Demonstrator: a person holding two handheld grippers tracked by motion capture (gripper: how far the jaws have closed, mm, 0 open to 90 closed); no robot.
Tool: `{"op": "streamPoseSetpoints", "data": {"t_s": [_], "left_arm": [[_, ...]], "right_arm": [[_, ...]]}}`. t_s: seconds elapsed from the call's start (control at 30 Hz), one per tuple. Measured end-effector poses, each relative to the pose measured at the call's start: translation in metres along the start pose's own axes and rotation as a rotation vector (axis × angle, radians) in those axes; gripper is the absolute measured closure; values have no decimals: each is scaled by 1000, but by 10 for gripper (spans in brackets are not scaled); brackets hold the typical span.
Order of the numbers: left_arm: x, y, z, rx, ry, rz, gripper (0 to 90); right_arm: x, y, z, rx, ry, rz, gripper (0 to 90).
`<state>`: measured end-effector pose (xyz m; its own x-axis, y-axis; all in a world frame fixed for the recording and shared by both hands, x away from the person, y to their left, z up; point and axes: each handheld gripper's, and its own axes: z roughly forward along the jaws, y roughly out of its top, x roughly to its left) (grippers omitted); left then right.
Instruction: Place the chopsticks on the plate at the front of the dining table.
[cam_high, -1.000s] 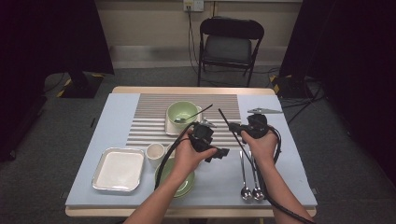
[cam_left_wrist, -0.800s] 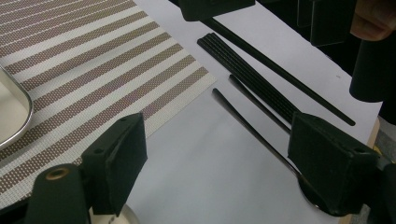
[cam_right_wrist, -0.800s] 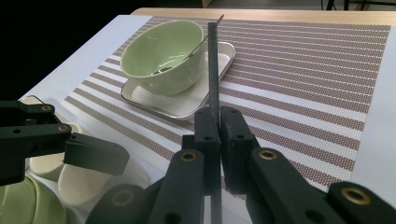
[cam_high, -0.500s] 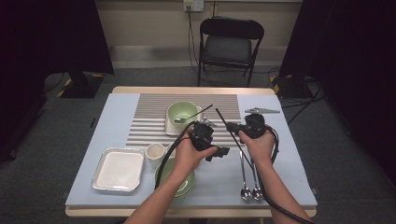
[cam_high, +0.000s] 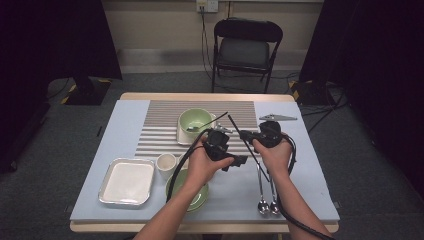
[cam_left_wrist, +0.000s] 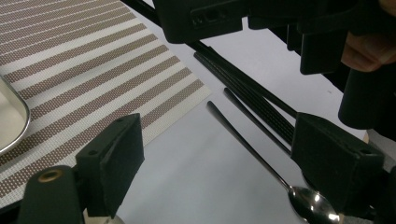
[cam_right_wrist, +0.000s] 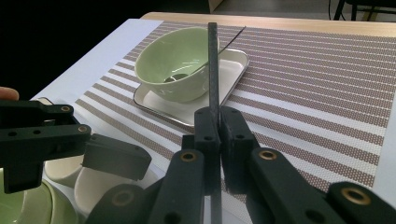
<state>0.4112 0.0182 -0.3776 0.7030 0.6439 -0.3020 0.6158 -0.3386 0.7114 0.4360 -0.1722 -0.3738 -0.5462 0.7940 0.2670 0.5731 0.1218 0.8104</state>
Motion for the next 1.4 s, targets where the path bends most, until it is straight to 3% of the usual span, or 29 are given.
{"op": "streamPoseSetpoints", "data": {"t_s": [0.37,0.8,1.0,1.1,1.33,1.4], "left_arm": [[3,0,3,5,1,-38,199],[4,2,2,-31,-11,-60,253],[5,2,1,-40,3,-64,267],[5,2,1,-36,-13,-64,332],[6,1,2,-16,-28,-67,373],[5,1,3,-27,-43,-87,373]], "right_arm": [[8,4,3,-5,13,-12,863],[15,7,5,-5,24,-12,863],[16,7,6,-6,28,-15,863],[16,8,6,-7,29,-16,863],[18,8,7,-7,31,-14,862],[19,8,7,-5,32,-14,862]]}}
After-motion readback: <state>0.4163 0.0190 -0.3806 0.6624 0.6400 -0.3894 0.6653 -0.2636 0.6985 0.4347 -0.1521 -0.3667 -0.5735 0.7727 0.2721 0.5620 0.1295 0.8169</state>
